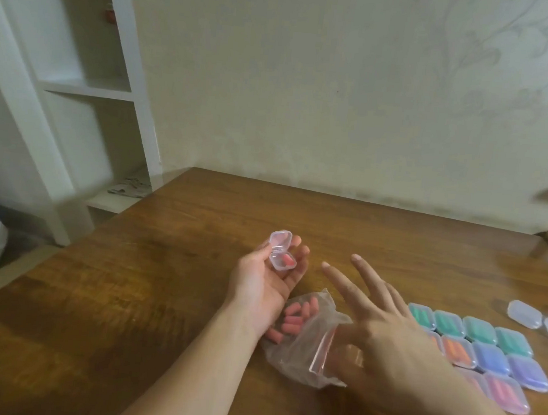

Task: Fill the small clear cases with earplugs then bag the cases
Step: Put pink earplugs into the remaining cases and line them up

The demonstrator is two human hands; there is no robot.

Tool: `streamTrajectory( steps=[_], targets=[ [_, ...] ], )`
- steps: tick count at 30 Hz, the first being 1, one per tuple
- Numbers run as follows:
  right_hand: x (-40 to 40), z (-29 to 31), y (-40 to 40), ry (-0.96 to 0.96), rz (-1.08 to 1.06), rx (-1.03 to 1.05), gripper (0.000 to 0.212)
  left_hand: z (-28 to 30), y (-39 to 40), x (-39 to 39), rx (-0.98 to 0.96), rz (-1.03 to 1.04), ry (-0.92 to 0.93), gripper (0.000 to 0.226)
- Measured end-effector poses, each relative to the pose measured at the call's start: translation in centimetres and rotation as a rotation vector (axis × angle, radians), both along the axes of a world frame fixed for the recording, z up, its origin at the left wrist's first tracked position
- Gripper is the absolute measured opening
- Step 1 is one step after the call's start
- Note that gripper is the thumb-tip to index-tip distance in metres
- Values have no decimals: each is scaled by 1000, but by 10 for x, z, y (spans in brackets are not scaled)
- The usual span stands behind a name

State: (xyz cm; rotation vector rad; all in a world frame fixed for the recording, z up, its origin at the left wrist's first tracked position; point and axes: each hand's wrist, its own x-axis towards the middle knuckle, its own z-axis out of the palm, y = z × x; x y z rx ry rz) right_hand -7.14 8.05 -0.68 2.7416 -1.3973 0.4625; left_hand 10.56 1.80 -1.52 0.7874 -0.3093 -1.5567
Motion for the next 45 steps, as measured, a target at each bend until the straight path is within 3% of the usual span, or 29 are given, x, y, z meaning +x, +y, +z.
streamTrajectory(
  steps=[5,10,17,25,29,32,38,41,45],
  targets=[
    [23,-14,-8,-43,-84,-202,31,-1,1,-1,13,-4,30,27],
    [30,-16,-9,-9,-158,-221,15,-1,4,-2,16,-11,28,28],
    [39,-27,-9,-130,-186,-346,29,4,7,-5,74,-60,32,25],
    [16,-6,-5,-104,-129,-149,8,7,7,-5,90,-58,19,29],
    [-5,21,-4,-62,-176,-3,17,6,10,-5,43,-80,-21,30],
    [-27,45,-1,-231,-139,163,29,10,14,-7,-1,-82,12,33],
    [-28,61,8,-806,-69,301,15,17,36,-28,-79,-218,154,38],
    [-13,45,5,-932,-81,155,15,13,42,-38,-114,-282,154,42],
    [1,23,-1,-825,-91,-161,14,14,47,-41,-192,-314,86,33]
  ],
)
